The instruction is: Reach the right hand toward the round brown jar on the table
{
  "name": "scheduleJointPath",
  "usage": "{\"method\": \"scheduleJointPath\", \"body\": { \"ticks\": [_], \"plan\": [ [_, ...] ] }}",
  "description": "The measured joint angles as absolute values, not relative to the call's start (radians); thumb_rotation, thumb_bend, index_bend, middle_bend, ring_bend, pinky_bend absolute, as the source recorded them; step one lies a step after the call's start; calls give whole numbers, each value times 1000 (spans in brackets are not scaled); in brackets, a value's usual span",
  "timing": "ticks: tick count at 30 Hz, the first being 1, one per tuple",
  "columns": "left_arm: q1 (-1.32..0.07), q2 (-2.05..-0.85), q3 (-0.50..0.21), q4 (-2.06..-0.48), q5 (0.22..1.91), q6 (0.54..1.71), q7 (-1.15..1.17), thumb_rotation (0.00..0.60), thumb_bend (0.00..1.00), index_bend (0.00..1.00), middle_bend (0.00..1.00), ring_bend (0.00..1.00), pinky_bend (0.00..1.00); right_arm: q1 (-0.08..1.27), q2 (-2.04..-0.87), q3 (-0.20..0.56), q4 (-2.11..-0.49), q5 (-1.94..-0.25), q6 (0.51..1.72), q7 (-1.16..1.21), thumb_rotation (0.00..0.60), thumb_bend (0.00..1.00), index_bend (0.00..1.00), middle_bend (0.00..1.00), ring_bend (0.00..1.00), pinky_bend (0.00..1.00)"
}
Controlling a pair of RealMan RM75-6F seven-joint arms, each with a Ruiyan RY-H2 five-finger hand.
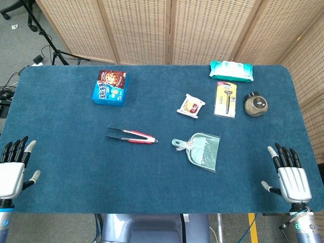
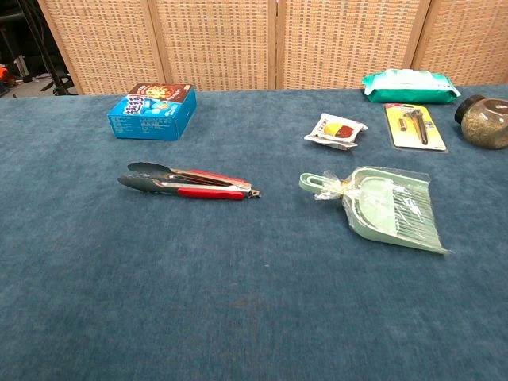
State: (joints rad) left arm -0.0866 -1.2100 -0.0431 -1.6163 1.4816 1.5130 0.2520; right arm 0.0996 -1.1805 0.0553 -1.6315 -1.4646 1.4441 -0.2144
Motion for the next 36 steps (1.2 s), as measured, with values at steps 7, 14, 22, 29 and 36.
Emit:
{"method": "scheduleJointPath", "body": {
  "ticks": [7, 14, 22, 29, 36],
  "plan": [
    [-87, -1210, -44, -1617, 1480, 1511, 254, 600, 264, 0, 0, 0, 0, 100, -1179, 54, -1633, -1464, 1441, -215, 600, 156, 0, 0, 0, 0],
    [-86, -1210, -43, -1618, 1483, 1513, 251, 600, 264, 0, 0, 0, 0, 100, -1176, 55, -1634, -1466, 1442, -209, 600, 156, 0, 0, 0, 0],
    [-87, -1208, -44, -1614, 1484, 1511, 247, 600, 264, 0, 0, 0, 0, 102, -1177, 55, -1635, -1465, 1437, -213, 600, 156, 0, 0, 0, 0],
    [-90, -1210, -45, -1612, 1483, 1506, 248, 600, 265, 0, 0, 0, 0, 105, -1180, 59, -1632, -1463, 1435, -212, 600, 156, 0, 0, 0, 0],
    [-84, -1210, -43, -1617, 1488, 1516, 250, 600, 264, 0, 0, 0, 0, 115, -1199, 79, -1615, -1478, 1455, -203, 600, 180, 0, 3, 0, 0]
  ]
}}
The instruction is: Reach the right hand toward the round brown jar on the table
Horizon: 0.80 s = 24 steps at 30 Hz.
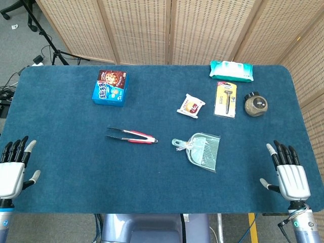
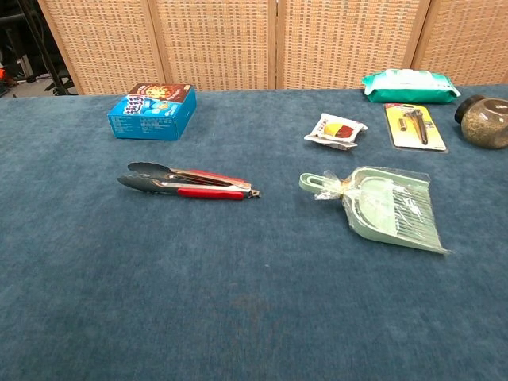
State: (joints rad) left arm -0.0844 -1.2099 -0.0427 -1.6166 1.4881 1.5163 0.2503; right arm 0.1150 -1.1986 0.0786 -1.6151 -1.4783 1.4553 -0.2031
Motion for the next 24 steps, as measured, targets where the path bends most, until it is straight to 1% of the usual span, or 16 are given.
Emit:
{"method": "scheduleJointPath", "body": {
  "ticks": [2, 3, 4, 5, 6, 7, 8, 10, 13, 16, 21, 24],
  "plan": [
    [-84, -1210, -42, -1616, 1489, 1516, 249, 600, 265, 0, 0, 0, 0, 122, -1202, 90, -1614, -1477, 1457, -205, 600, 193, 0, 67, 42, 24],
    [-84, -1210, -42, -1616, 1488, 1514, 248, 600, 265, 0, 0, 0, 0, 128, -1204, 97, -1614, -1475, 1457, -211, 600, 201, 0, 147, 121, 87],
    [-85, -1209, -42, -1616, 1488, 1513, 247, 600, 264, 0, 0, 0, 0, 132, -1205, 103, -1614, -1474, 1456, -218, 600, 206, 0, 242, 226, 178],
    [-85, -1209, -42, -1616, 1487, 1512, 246, 600, 264, 0, 0, 0, 0, 137, -1207, 110, -1615, -1472, 1456, -225, 600, 211, 0, 302, 295, 243],
    [-86, -1209, -43, -1615, 1485, 1511, 244, 600, 265, 0, 0, 0, 0, 145, -1208, 120, -1616, -1468, 1455, -238, 600, 222, 0, 383, 384, 321],
    [-86, -1209, -44, -1614, 1484, 1510, 242, 600, 265, 0, 0, 0, 0, 152, -1210, 130, -1617, -1465, 1455, -249, 600, 238, 0, 451, 449, 366],
    [-87, -1209, -45, -1614, 1482, 1508, 239, 600, 265, 0, 0, 0, 0, 162, -1213, 143, -1618, -1461, 1453, -261, 600, 248, 0, 490, 485, 386],
    [-88, -1208, -48, -1611, 1477, 1505, 231, 600, 265, 0, 0, 0, 0, 194, -1224, 180, -1617, -1448, 1446, -291, 600, 302, 0, 582, 571, 436],
    [-91, -1208, -52, -1608, 1467, 1497, 220, 600, 266, 0, 0, 0, 0, 257, -1238, 234, -1611, -1408, 1405, -350, 600, 381, 0, 681, 666, 513],
    [-95, -1209, -51, -1603, 1468, 1488, 217, 600, 267, 0, 0, 0, 0, 326, -1246, 285, -1608, -1323, 1320, -418, 600, 434, 0, 744, 725, 580],
    [-101, -1213, -55, -1593, 1456, 1476, 212, 600, 269, 0, 0, 0, 0, 451, -1256, 354, -1578, -1124, 1153, -534, 600, 464, 0, 758, 744, 593],
    [-106, -1219, -62, -1584, 1442, 1467, 212, 600, 271, 0, 0, 0, 0, 529, -1265, 380, -1532, -1001, 1059, -600, 600, 503, 0, 759, 753, 598]
  ]
}}
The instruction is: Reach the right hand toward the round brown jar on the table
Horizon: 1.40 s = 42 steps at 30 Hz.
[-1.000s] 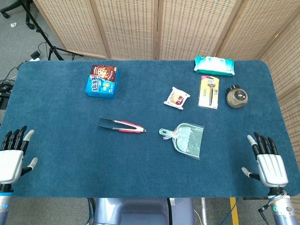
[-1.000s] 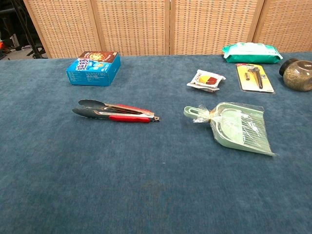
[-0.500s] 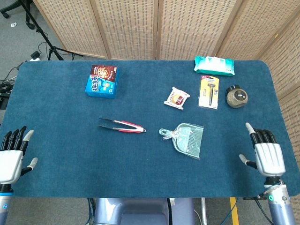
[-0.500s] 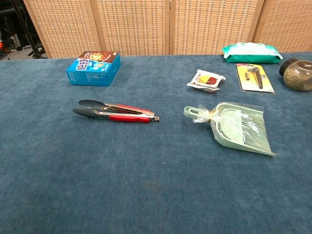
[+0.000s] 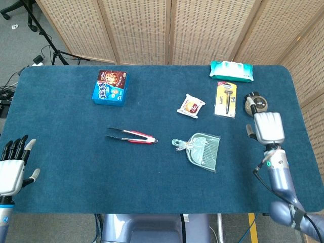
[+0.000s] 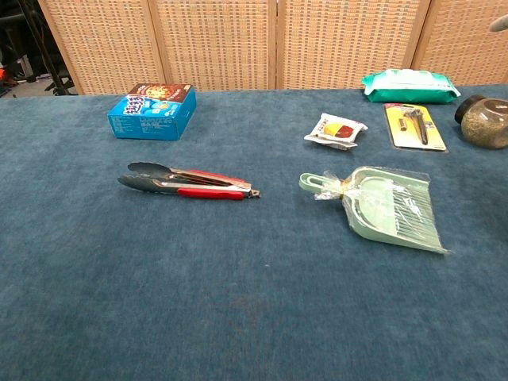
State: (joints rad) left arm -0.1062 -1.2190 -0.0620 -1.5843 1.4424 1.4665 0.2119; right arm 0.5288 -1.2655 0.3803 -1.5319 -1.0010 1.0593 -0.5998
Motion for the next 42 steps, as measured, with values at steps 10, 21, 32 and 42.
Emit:
{"method": "scheduleJointPath", "body": {
  "ticks": [10, 21, 32, 42],
  "plan": [
    [-125, -1244, -75, -1550, 1410, 1436, 230, 600, 274, 0, 0, 0, 0, 768, -1345, 404, -1247, -701, 828, -733, 600, 517, 0, 759, 754, 599],
    [-127, -1246, -80, -1542, 1400, 1432, 219, 600, 274, 0, 0, 0, 0, 864, -1437, 366, -1025, -578, 701, -746, 600, 517, 0, 759, 754, 599],
    [-125, -1248, -71, -1554, 1411, 1446, 246, 600, 273, 0, 0, 0, 0, 910, -1499, 275, -905, -493, 566, -751, 600, 517, 0, 759, 755, 599],
    [-126, -1248, -71, -1553, 1405, 1443, 245, 600, 273, 0, 0, 0, 0, 952, -1541, 197, -833, -409, 514, -765, 600, 517, 0, 759, 755, 599]
  ]
}}
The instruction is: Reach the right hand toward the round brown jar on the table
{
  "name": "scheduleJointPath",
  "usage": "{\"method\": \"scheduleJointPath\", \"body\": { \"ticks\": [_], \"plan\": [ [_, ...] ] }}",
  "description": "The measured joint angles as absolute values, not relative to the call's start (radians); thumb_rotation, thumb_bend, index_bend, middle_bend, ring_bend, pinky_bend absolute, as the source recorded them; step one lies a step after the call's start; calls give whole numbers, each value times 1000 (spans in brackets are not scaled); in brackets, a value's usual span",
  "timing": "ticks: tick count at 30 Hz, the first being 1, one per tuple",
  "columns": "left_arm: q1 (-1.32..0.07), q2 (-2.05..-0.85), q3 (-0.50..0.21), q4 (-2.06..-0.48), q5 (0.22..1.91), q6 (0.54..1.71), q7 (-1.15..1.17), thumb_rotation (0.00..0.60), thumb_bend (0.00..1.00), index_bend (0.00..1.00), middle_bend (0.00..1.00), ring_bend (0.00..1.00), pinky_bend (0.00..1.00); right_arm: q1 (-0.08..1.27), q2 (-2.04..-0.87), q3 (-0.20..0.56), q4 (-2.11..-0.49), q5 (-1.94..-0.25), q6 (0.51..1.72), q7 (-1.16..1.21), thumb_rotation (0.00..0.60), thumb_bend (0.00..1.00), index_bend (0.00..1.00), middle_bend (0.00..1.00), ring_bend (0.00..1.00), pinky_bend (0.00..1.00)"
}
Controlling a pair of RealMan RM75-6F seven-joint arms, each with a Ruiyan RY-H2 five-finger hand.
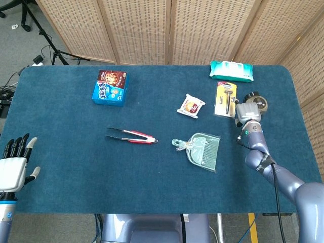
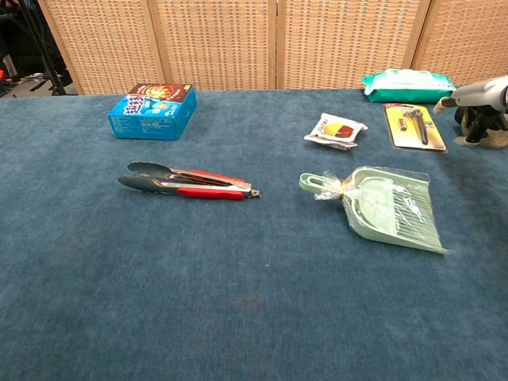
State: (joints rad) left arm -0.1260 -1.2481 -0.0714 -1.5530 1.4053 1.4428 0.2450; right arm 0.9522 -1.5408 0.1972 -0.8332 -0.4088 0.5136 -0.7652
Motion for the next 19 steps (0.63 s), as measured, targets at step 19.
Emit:
{"method": "scheduleJointPath", "body": {
  "ticks": [19],
  "plan": [
    [-124, -1248, -66, -1555, 1416, 1450, 242, 600, 274, 0, 0, 0, 0, 982, -1545, 133, -860, -371, 533, -739, 600, 517, 0, 759, 754, 599]
  ]
}}
